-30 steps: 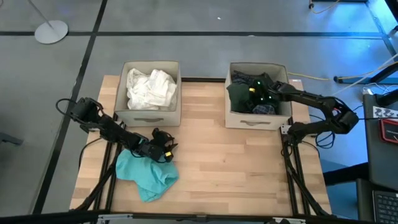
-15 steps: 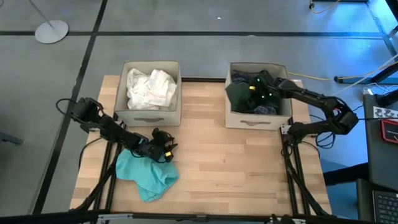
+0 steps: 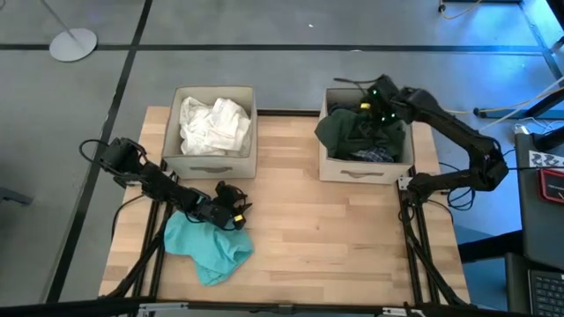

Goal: Sort clothes
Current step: Put the green jacket into the right brown bin

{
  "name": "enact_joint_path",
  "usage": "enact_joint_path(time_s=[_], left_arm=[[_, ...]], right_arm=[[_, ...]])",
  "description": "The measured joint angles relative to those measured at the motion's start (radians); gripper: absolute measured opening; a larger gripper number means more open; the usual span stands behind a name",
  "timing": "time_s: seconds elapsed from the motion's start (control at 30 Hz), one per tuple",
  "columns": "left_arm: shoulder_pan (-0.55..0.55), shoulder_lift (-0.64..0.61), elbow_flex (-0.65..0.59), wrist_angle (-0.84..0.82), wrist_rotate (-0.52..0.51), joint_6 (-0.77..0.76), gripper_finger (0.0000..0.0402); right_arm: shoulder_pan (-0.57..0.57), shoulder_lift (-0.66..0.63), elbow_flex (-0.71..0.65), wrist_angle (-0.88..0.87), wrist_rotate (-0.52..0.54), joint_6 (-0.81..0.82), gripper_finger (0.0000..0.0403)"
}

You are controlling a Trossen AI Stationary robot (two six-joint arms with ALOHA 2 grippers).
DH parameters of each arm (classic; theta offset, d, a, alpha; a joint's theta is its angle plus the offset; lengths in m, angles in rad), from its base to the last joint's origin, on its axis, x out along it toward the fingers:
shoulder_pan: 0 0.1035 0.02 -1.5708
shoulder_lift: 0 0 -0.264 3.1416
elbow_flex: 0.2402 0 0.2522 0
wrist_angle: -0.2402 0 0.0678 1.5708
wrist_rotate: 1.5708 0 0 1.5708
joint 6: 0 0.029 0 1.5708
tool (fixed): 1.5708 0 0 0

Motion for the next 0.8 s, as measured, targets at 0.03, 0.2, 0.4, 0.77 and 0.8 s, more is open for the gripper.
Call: enact_joint_path(time_s=[0.03,0.2,0.4,0.77,0.8], left_arm=[[0.0,0.0,0.0,0.0,0.0,0.002,0.0166],[0.0,0.0,0.0,0.0,-0.003,0.004,0.0166],[0.0,0.0,0.0,0.0,-0.006,0.006,0.0166],[0.0,0.0,0.0,-0.02,-0.007,-0.001,0.0166],[0.0,0.0,0.0,-0.025,-0.007,-0.001,0.0166]], right_arm=[[0.0,-0.001,0.038,-0.033,0.015,0.0,0.0196],[0.0,-0.003,0.226,-0.157,0.025,0.0,0.0201],[0.0,-0.004,0.261,-0.035,-0.198,-0.03,0.0194],[0.001,0.002,-0.209,0.489,-0.381,-0.024,0.0193],[0.001,0.008,-0.25,0.512,-0.381,-0.018,0.0193]])
